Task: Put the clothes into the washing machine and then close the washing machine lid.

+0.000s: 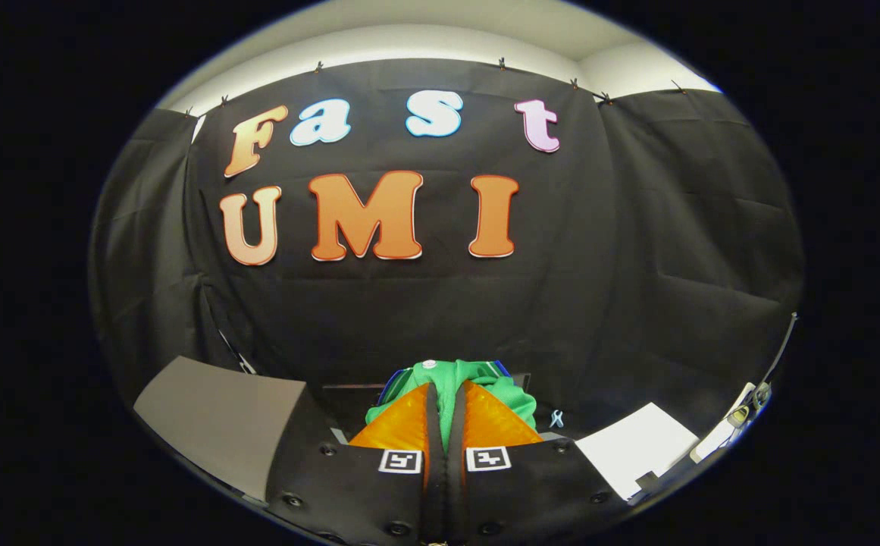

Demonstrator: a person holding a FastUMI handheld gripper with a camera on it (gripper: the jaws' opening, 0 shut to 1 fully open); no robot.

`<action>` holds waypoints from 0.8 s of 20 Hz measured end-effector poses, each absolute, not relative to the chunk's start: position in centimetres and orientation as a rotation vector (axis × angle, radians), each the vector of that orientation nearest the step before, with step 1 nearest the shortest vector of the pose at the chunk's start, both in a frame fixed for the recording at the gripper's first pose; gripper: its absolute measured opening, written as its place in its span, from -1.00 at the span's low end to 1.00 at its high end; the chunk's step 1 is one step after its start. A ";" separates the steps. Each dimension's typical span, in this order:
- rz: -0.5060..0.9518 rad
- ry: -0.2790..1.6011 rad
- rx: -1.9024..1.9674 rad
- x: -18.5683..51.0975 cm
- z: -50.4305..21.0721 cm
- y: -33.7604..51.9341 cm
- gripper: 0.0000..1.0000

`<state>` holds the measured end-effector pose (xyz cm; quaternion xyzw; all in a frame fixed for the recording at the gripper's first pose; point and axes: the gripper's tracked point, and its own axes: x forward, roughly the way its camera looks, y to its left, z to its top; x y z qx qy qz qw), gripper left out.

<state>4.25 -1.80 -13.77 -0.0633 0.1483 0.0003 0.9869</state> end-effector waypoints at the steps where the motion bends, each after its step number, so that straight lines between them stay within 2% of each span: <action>1: 0.003 0.320 -0.129 4.5 -15.0 -2.6 -0.84; 12: 0.063 0.585 -0.104 6.6 -29.0 -8.3 -0.84; 16: 0.095 0.659 -0.114 7.2 -31.7 -7.1 -0.84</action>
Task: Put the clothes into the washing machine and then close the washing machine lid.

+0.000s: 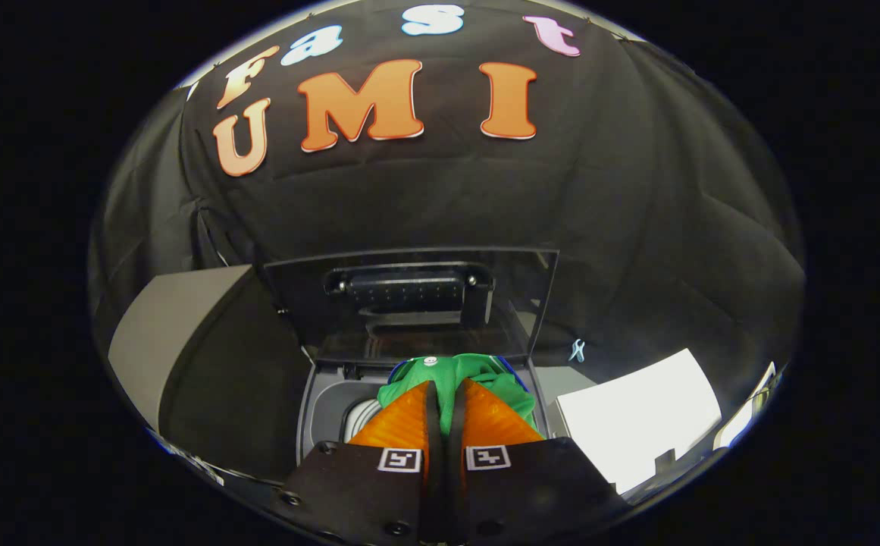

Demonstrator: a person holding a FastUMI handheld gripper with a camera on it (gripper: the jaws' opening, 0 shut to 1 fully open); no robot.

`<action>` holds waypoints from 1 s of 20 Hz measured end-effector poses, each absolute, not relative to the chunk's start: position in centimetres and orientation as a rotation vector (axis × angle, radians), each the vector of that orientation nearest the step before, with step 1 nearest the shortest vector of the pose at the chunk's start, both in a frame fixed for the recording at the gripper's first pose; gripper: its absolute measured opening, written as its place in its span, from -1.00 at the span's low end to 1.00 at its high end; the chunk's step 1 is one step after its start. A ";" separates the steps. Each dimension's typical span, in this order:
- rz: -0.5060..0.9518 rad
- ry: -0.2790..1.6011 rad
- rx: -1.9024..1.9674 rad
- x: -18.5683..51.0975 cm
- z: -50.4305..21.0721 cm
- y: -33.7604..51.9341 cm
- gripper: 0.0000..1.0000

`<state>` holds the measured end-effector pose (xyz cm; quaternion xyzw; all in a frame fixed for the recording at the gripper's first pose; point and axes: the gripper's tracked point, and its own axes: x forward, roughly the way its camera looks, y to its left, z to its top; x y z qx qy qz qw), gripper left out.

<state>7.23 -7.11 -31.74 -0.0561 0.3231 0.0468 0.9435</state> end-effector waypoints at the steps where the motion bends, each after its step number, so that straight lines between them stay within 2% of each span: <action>1: 0.103 0.681 -0.123 7.3 -32.8 -7.2 -0.84; 11: 0.065 0.821 -0.137 7.9 -42.5 -6.1 -0.83; 20: -0.090 0.954 -0.089 7.8 -50.7 -5.8 -0.82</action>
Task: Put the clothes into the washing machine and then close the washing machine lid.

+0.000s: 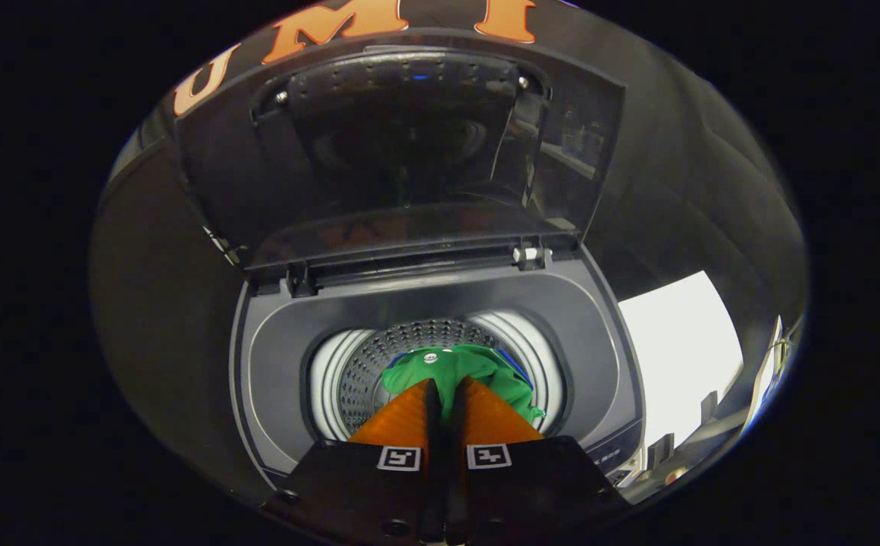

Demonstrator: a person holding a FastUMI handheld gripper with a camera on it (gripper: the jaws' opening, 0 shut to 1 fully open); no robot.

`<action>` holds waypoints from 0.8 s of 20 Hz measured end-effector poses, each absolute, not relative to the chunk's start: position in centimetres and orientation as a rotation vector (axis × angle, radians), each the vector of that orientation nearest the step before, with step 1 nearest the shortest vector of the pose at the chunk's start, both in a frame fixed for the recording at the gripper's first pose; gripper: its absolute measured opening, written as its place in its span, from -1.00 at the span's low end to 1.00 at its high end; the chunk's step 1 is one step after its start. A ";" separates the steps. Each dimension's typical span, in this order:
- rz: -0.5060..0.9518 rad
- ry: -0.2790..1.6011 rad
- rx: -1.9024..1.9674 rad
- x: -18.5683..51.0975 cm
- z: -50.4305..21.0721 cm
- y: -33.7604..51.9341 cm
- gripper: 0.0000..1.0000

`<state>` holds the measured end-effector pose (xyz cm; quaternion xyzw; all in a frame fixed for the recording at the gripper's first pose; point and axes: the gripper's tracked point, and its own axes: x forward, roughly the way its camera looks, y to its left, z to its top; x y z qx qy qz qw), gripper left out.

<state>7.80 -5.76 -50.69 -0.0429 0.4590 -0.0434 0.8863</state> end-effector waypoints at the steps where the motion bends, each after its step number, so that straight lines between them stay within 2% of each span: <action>1: -0.100 0.957 -0.088 7.9 -51.3 -5.8 -0.83; 3: -0.108 0.968 -0.075 8.2 -52.5 -5.7 -0.77; 7: -0.103 1.033 -0.071 7.2 -54.5 -5.8 -0.51; 9: -0.124 1.013 -0.061 7.2 -54.3 -5.9 -0.46; 11: -0.137 1.002 -0.076 7.1 -53.5 -6.3 -0.28; 16: -0.127 1.012 -0.081 5.9 -51.6 -6.7 0.41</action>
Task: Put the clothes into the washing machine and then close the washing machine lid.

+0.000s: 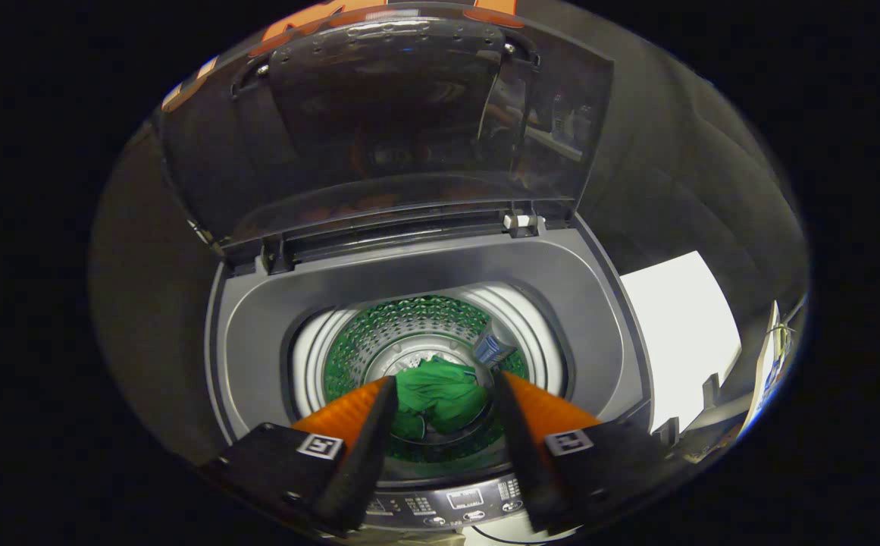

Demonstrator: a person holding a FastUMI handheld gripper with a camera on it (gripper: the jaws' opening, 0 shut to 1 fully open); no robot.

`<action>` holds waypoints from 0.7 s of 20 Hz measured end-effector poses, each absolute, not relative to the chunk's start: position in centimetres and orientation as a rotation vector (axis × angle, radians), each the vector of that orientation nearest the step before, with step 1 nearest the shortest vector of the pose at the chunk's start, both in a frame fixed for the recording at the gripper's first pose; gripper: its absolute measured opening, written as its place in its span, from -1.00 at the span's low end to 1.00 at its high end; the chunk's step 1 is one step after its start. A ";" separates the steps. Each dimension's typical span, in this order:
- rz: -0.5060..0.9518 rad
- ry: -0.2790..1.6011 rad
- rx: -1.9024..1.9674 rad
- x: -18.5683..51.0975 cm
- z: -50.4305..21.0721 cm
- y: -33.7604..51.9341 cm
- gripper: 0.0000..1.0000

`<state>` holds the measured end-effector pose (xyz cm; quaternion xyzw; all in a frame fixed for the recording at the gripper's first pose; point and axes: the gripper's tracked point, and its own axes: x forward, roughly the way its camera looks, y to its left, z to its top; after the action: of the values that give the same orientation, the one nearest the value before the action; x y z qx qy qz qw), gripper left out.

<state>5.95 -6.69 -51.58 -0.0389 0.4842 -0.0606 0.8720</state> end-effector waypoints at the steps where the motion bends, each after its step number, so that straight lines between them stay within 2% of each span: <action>1: -0.129 1.009 -0.087 5.8 -50.9 -7.1 0.56; 4: -0.138 0.957 -0.107 6.0 -47.3 -7.7 0.99; 14: -0.091 0.687 -0.094 10.3 -31.7 -6.1 0.99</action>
<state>10.27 -6.13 -31.66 -0.0459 0.3365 -0.0444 0.9395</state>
